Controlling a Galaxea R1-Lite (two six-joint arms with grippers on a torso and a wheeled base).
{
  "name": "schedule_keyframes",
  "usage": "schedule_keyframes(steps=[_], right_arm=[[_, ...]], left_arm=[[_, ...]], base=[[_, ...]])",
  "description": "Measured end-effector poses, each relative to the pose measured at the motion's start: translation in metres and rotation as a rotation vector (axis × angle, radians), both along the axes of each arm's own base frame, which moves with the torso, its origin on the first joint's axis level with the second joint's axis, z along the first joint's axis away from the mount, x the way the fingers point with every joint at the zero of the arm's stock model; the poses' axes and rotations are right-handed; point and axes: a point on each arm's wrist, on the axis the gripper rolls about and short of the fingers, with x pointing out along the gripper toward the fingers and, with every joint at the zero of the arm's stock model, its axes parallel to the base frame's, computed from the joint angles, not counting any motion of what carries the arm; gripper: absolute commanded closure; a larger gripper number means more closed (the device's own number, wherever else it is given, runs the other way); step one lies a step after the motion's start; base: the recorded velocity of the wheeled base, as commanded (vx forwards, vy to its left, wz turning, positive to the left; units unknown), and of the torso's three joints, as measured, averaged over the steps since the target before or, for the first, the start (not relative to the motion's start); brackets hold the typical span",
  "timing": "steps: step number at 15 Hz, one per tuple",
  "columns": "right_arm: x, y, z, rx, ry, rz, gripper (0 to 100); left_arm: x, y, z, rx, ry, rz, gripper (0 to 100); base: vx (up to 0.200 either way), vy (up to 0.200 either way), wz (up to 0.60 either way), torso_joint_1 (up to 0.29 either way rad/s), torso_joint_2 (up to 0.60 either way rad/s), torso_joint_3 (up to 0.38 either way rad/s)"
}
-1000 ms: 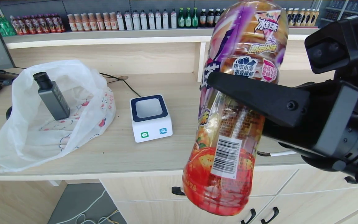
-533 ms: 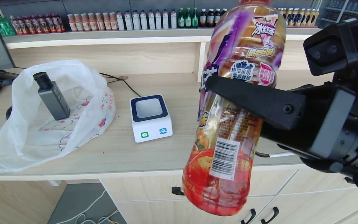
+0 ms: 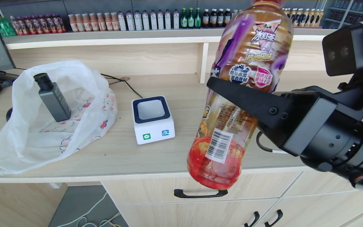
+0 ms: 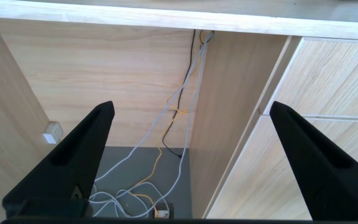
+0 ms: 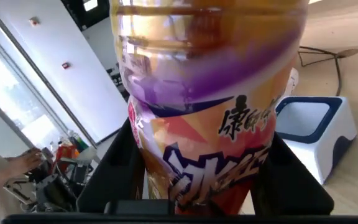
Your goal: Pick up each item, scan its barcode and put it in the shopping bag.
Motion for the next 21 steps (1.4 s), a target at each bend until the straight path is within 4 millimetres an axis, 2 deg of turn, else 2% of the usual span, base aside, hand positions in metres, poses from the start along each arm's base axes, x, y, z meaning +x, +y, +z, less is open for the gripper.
schedule_keyframes(steps=[4, 10, 14, 18, 21], right_arm=[[-0.003, -0.010, -0.020, -0.130, -0.107, -0.248, 100], [0.004, -0.022, -0.022, -0.209, -0.153, -0.610, 100], [0.016, -0.027, -0.023, -0.249, -0.223, -0.711, 100], [0.045, -0.030, -0.017, -0.216, -0.277, -0.819, 100], [0.057, -0.025, -0.012, -0.193, -0.285, -0.832, 100]], left_arm=[[0.000, 0.000, 0.000, 0.002, 0.000, -0.001, 0], [0.000, 0.000, 0.000, 0.001, 0.000, 0.000, 0], [0.000, 0.000, 0.000, 0.001, 0.000, 0.000, 0], [0.000, 0.000, 0.000, 0.001, 0.000, 0.000, 0], [0.000, 0.000, 0.000, 0.001, 0.000, 0.000, 0]], base=[[0.000, 0.000, 0.00, 0.000, 0.00, 0.000], [0.000, 0.000, 0.00, 0.000, 0.00, 0.000], [0.000, 0.000, 0.00, 0.000, 0.00, 0.000], [-0.150, 0.000, 0.00, 0.005, 0.01, 0.001], [0.000, 0.000, 0.00, 0.000, 0.00, 0.000]])
